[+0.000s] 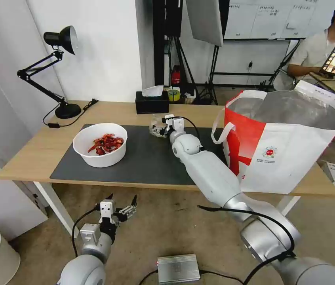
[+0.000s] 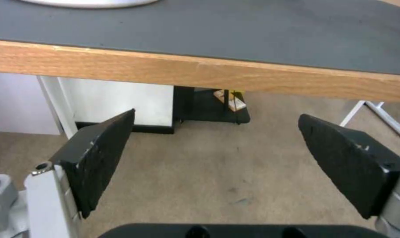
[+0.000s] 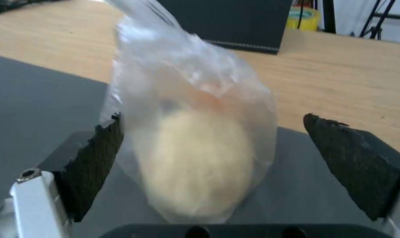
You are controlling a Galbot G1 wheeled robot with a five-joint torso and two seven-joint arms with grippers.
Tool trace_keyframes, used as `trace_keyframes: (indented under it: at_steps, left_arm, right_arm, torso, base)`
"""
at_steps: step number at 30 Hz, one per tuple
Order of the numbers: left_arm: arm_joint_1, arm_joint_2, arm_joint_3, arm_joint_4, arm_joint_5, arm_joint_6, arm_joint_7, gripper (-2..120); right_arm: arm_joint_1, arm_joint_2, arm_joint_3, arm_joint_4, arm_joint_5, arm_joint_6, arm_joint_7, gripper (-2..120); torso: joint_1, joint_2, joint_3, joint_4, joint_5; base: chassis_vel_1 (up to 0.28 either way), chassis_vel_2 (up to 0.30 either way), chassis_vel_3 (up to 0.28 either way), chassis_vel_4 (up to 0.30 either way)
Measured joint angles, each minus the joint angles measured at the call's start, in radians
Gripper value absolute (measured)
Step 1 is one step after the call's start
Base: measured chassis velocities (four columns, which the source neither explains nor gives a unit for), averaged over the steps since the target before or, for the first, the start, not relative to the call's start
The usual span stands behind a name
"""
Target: Pick up the trash from the table and place it into the takeout bag.
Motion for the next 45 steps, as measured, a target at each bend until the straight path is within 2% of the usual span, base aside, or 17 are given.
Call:
trace_keyframes:
  at_steps: [19, 25, 34, 41, 42, 45]
  left_arm:
    - [-0.007, -0.002, 0.016, 0.006, 0.005, 0.000, -0.003, 100]
    - [-0.010, -0.005, 0.023, 0.008, 0.007, 0.000, -0.004, 100]
    - [-0.011, -0.010, 0.027, 0.010, 0.013, 0.000, -0.004, 100]
    - [-0.012, -0.012, 0.028, 0.011, 0.015, 0.000, -0.004, 100]
    - [-0.012, -0.012, 0.028, 0.011, 0.015, 0.000, -0.004, 100]
    - [-0.014, -0.015, 0.031, 0.013, 0.016, 0.001, -0.004, 100]
  right_arm:
    - [0.008, 0.013, 0.040, -0.075, -0.037, 0.004, -0.107, 100]
    - [0.015, 0.015, 0.063, -0.118, -0.069, 0.042, -0.182, 100]
    - [0.023, 0.021, 0.088, -0.157, -0.098, 0.072, -0.238, 100]
    - [0.026, 0.022, 0.099, -0.174, -0.117, 0.089, -0.272, 73]
    - [0.026, 0.022, 0.099, -0.174, -0.117, 0.089, -0.272, 73]
    - [0.026, 0.022, 0.100, -0.174, -0.119, 0.090, -0.274, 57]
  torso:
    - [0.000, 0.000, 0.000, 0.0000, 0.0000]
    - [0.000, 0.000, 0.000, 0.0000, 0.0000]
    - [0.000, 0.000, 0.000, 0.0000, 0.0000]
    - [0.000, 0.000, 0.000, 0.0000, 0.0000]
    - [0.000, 0.000, 0.000, 0.0000, 0.0000]
    - [0.000, 0.000, 0.000, 0.0000, 0.0000]
  base:
    - [0.000, 0.000, 0.000, 0.000]
    - [0.000, 0.000, 0.000, 0.000]
    - [0.000, 0.000, 0.000, 0.000]
    - [0.000, 0.000, 0.000, 0.000]
    - [0.000, 0.000, 0.000, 0.000]
    - [0.000, 0.000, 0.000, 0.000]
